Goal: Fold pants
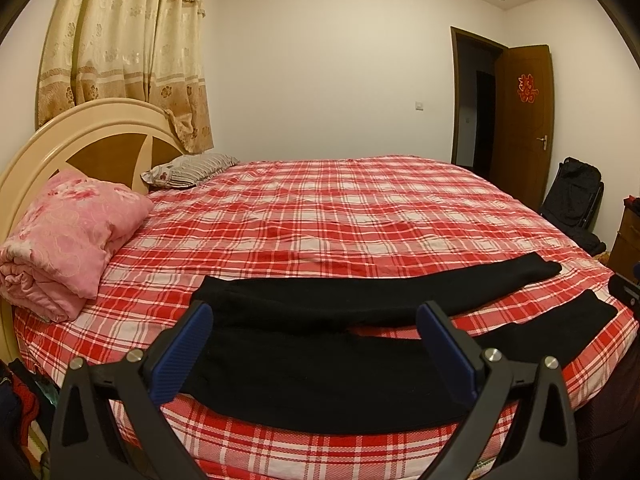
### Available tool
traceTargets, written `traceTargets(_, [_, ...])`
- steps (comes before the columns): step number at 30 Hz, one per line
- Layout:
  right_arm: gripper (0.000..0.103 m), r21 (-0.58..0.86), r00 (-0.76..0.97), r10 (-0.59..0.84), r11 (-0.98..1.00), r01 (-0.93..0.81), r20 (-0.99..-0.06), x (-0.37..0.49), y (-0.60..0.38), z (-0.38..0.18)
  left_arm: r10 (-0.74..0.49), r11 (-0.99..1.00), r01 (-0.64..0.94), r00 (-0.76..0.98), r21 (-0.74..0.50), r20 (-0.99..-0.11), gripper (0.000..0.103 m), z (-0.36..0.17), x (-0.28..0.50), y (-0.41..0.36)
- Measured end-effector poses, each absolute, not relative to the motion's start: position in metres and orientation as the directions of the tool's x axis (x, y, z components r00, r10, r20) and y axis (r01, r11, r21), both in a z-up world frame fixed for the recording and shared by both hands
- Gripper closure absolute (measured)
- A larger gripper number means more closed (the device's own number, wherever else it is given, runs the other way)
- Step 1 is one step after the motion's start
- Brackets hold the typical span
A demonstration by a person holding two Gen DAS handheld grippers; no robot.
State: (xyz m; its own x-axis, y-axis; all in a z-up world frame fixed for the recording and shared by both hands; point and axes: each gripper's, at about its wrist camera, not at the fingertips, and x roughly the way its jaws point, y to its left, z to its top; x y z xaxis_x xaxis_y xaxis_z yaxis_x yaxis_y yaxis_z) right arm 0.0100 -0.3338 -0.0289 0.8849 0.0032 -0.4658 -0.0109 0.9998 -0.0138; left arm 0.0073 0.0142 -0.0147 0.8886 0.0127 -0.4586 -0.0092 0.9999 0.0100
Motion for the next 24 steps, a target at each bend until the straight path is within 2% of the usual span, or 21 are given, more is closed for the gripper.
traceTargets(13, [0.001,-0.02,0.883,0.012,1.0,-0.024,-0.47,0.014,-0.333,-0.034,0.002,1.0,0.006,0.88,0.014,-0.475,0.0,-0.019,0.013,0.009])
traceTargets(19, [0.001,0.013,0.864,0.067,0.997,-0.07,-0.499,0.029,-0.337,-0.051,0.007,1.0,0.004,0.864,0.021,-0.504,0.0,-0.034,0.029,0.014])
traceTargets(24, [0.001,0.034,0.84,0.068,0.998,-0.059,-0.538,0.048,-0.346,-0.073,0.103,0.995,-0.085,0.832,0.058,-0.546,0.0,-0.058,0.072,0.057])
